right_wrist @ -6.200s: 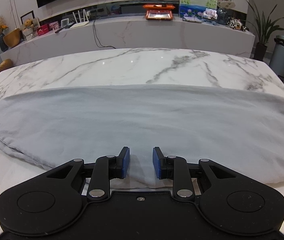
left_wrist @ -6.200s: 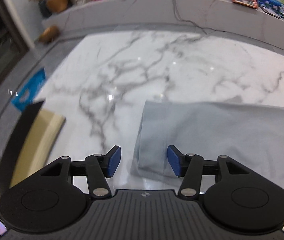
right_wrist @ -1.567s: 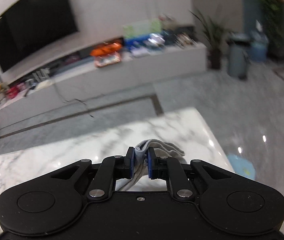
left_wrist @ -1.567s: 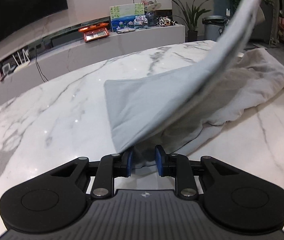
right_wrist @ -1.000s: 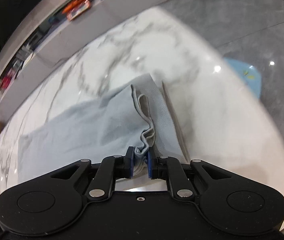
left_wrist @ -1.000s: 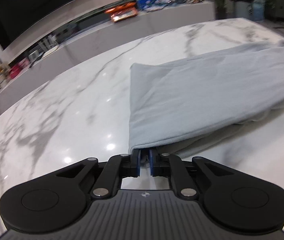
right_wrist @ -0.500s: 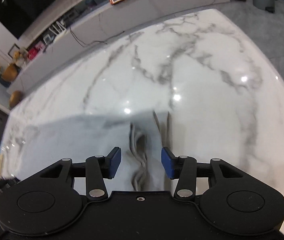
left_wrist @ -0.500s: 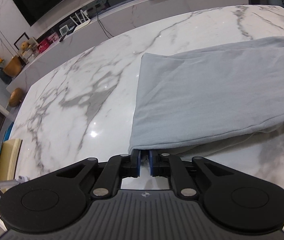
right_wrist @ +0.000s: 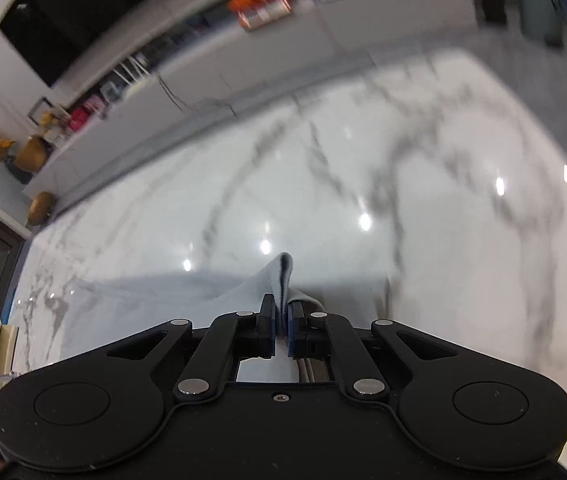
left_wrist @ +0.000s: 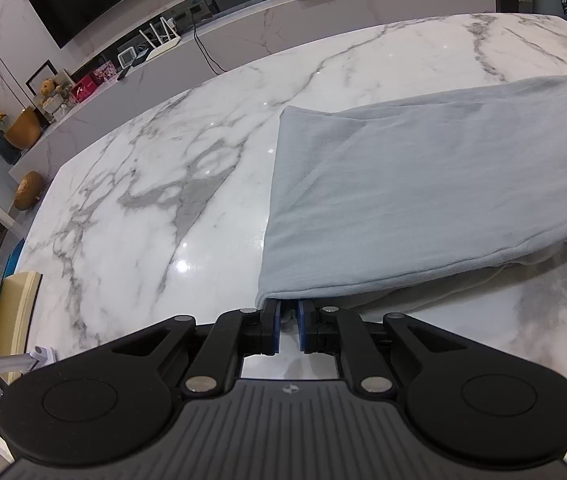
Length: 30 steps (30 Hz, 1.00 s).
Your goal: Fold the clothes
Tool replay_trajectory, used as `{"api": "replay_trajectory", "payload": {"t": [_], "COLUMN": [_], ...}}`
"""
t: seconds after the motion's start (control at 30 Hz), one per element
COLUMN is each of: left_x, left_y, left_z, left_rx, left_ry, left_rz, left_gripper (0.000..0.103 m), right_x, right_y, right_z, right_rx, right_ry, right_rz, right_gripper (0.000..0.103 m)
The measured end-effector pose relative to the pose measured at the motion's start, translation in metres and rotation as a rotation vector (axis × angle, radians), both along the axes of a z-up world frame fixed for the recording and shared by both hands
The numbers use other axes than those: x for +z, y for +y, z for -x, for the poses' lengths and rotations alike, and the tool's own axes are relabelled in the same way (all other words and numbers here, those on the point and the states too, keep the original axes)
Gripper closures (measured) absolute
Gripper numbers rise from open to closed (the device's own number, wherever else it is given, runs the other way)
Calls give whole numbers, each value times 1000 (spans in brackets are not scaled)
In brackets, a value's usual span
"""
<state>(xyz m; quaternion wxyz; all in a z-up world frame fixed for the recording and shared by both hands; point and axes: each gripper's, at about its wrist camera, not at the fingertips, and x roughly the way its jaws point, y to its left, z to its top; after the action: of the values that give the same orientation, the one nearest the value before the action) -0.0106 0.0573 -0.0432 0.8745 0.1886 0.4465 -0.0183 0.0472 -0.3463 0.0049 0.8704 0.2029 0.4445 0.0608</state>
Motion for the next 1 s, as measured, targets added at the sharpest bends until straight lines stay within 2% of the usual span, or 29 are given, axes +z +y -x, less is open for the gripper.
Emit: {"api": "replay_trajectory", "payload": {"t": [0.07, 0.17, 0.27, 0.37, 0.43, 0.5, 0.57, 0.73, 0.8, 0.83, 0.87, 0.9, 1.0], "left_x": [0, 0, 0, 0, 0, 0, 1, 0, 0, 0, 0, 0, 0], "left_y": [-1, -3, -3, -5, -5, -4, -4, -8, -9, -9, -9, -9, -10], "left_z": [1, 2, 2, 2, 2, 2, 2, 2, 2, 2, 2, 2, 1], "left_rx": [-7, -19, -23, -23, -23, -21, -20, -18, -15, -14, -13, -12, -10], "left_ry": [-1, -2, -3, -4, -5, -4, -4, -7, -8, -9, -9, -9, -9], "left_rz": [0, 6, 4, 3, 6, 17, 23, 7, 8, 8, 9, 10, 7], "left_gripper": [94, 94, 94, 95, 94, 94, 92, 92, 92, 92, 92, 92, 92], "right_x": [2, -17, -31, -40, -36, -34, -32, -44, -54, -56, -58, -59, -52], "right_y": [3, -1, -2, -4, -10, -15, -19, -21, -17, -16, -14, -12, -9], "right_z": [-7, -11, -11, -10, -5, -1, 11, 35, 40, 41, 43, 45, 47], "right_rx": [-7, -32, -55, -65, -73, -78, -73, -47, -37, -35, -33, -31, -23], "right_ry": [8, 94, 140, 162, 149, 147, 144, 171, 188, 192, 194, 197, 187], "right_rz": [60, 97, 111, 95, 56, 40, 24, -44, -51, -54, -54, -52, -62], "right_gripper": [100, 100, 99, 94, 87, 63, 58, 58, 62, 66, 80, 87, 90]}}
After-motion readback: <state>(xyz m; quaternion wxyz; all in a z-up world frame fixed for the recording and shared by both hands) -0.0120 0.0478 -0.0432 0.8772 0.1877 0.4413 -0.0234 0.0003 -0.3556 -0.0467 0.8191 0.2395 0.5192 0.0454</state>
